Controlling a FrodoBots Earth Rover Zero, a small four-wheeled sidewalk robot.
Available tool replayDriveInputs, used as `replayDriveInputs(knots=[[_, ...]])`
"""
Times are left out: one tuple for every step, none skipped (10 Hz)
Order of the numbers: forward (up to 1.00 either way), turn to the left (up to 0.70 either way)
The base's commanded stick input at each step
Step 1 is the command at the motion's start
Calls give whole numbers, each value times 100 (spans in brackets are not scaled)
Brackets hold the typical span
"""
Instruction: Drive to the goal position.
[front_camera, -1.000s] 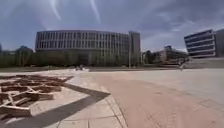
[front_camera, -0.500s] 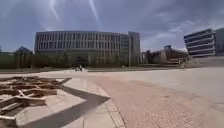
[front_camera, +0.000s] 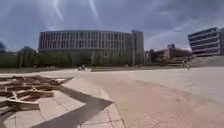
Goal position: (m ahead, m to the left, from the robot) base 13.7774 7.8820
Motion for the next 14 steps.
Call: replayDriveInputs(knots=[[50, 0], [50, 0], [50, 0], [50, 0], [50, 0], [50, 0], [50, 0], [50, 0], [50, 0], [50, 0], [50, 0], [50, 0], [50, 0], [50, 0]])
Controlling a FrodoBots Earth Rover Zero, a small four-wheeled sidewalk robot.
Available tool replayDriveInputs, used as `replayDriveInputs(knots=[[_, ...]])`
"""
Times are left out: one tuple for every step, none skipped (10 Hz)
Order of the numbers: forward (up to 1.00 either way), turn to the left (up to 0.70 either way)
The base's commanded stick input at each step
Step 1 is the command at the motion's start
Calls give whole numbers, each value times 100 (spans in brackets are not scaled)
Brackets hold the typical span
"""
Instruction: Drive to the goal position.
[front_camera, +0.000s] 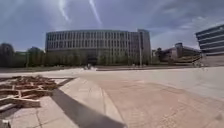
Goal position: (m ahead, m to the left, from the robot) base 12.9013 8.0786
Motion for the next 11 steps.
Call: replayDriveInputs(knots=[[50, 0], [50, 0], [50, 0], [50, 0], [50, 0], [50, 0], [50, 0], [50, 0], [50, 0], [50, 0], [50, 0]])
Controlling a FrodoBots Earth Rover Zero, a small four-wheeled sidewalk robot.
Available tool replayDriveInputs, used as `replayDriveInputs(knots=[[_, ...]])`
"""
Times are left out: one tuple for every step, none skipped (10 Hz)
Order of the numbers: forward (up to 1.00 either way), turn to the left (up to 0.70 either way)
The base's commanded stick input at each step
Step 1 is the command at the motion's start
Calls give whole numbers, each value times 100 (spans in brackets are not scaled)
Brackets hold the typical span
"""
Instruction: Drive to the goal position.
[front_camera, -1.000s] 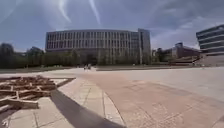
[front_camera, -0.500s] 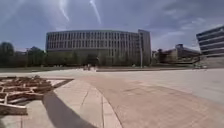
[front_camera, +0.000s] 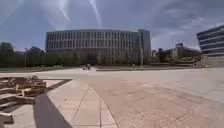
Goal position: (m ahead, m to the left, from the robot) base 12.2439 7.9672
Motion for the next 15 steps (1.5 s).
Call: replayDriveInputs(knots=[[50, 0], [50, 0], [50, 0], [50, 0], [50, 0], [50, 2], [50, 5], [50, 10], [50, 16], [50, 17], [50, 20], [50, 22], [50, 22], [50, 22], [50, 22]])
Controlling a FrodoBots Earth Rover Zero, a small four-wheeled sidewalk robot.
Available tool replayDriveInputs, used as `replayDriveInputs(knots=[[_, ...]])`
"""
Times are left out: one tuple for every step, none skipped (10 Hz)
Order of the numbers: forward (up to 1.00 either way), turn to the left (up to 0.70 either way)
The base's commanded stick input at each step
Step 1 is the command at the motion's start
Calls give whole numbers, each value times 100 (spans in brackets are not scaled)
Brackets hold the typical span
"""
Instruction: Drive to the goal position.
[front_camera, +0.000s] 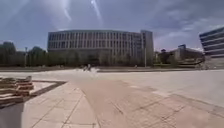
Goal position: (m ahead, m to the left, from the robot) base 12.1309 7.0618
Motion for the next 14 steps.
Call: replayDriveInputs(knots=[[50, 21], [50, 0], [50, 0], [50, 0], [50, 0], [50, 0], [50, 0], [50, 0], [50, 7], [50, 22], [50, 39], [50, 17], [50, 0], [50, 0]])
